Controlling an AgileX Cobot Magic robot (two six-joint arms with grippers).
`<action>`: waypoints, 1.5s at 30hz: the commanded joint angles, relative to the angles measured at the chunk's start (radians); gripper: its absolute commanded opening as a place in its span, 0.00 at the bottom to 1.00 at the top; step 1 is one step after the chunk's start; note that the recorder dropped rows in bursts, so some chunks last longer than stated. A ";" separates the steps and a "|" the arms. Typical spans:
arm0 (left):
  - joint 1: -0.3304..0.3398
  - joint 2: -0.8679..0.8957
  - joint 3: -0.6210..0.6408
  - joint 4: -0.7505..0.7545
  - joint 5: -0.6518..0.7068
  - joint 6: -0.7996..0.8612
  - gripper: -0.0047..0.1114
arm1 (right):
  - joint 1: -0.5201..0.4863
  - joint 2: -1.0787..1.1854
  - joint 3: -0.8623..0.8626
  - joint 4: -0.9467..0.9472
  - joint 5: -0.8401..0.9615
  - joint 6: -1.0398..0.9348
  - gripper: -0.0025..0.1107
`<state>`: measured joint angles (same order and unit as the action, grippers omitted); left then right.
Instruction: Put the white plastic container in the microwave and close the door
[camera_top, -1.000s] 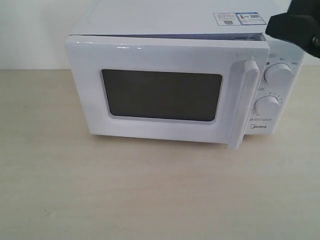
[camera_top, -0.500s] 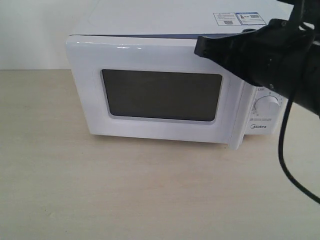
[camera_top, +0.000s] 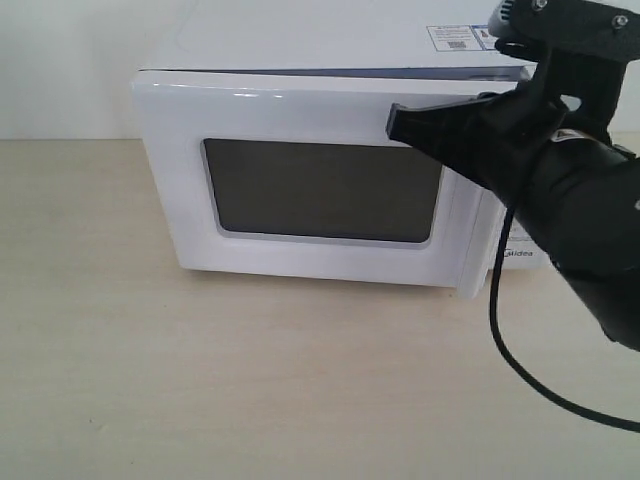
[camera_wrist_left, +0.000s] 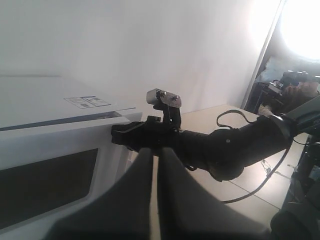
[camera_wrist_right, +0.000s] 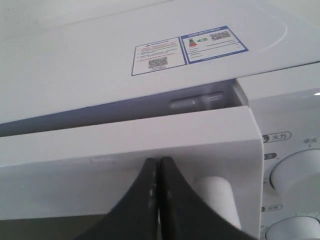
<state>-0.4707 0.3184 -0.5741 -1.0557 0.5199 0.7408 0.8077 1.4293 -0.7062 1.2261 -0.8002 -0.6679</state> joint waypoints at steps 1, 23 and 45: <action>-0.006 -0.002 0.006 -0.009 0.011 -0.009 0.08 | 0.004 0.039 -0.004 -0.036 -0.075 0.034 0.02; -0.006 -0.002 0.006 -0.009 0.019 -0.009 0.08 | -0.037 0.083 -0.004 -0.214 -0.151 0.069 0.02; -0.006 -0.002 0.006 -0.009 0.063 -0.023 0.08 | -0.101 0.085 -0.004 -0.231 -0.081 0.064 0.02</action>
<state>-0.4707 0.3184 -0.5741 -1.0557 0.5714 0.7284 0.7260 1.5101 -0.7116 0.9755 -0.9199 -0.5997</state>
